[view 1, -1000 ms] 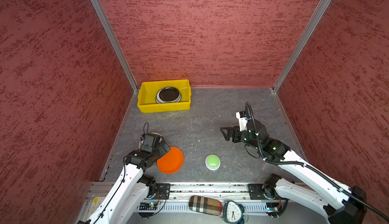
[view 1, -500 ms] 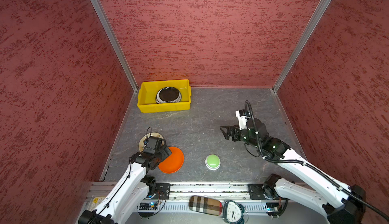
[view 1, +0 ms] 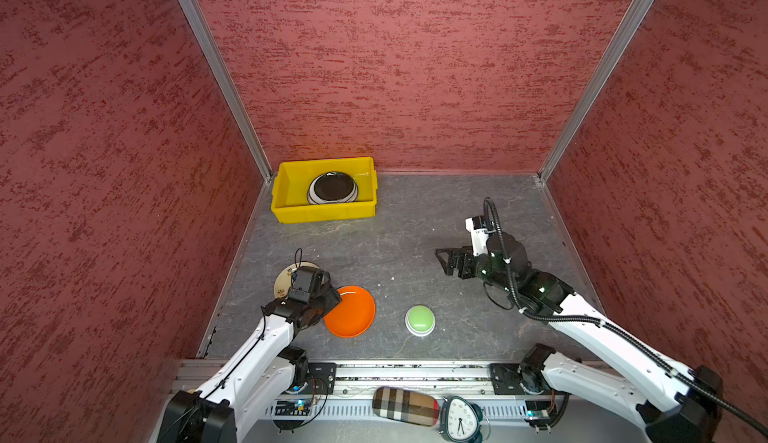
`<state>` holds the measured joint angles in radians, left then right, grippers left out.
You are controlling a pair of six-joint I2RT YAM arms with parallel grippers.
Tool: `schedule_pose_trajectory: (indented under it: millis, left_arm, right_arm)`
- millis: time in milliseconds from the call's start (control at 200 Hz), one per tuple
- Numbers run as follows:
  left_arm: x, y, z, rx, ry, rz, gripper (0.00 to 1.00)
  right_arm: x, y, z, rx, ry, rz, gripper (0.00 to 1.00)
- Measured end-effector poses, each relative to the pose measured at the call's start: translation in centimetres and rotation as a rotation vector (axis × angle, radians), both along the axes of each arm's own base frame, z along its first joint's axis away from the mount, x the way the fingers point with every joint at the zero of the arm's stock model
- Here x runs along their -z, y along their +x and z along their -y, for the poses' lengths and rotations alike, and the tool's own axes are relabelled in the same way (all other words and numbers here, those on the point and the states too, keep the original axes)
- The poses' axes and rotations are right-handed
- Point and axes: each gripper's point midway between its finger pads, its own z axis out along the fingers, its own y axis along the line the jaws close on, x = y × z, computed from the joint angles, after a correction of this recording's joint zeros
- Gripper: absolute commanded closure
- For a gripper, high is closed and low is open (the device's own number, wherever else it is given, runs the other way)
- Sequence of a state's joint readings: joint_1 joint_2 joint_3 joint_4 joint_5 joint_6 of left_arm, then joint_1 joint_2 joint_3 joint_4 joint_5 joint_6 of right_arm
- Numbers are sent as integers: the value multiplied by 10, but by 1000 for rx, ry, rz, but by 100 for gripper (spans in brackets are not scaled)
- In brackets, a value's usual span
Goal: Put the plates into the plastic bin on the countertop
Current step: 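Push the orange plate rim upright and close the left gripper on it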
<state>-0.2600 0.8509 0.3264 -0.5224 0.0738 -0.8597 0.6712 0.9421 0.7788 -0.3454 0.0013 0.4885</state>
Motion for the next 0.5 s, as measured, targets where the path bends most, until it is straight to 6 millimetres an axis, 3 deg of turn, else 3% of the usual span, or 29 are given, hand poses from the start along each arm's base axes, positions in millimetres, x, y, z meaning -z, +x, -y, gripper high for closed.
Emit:
schedule_pose_trajectory:
  millis: [496]
  left_arm:
    - [4, -6, 18, 88, 0, 0, 49]
  right_arm:
    - [3, 2, 1, 3, -14, 0, 1]
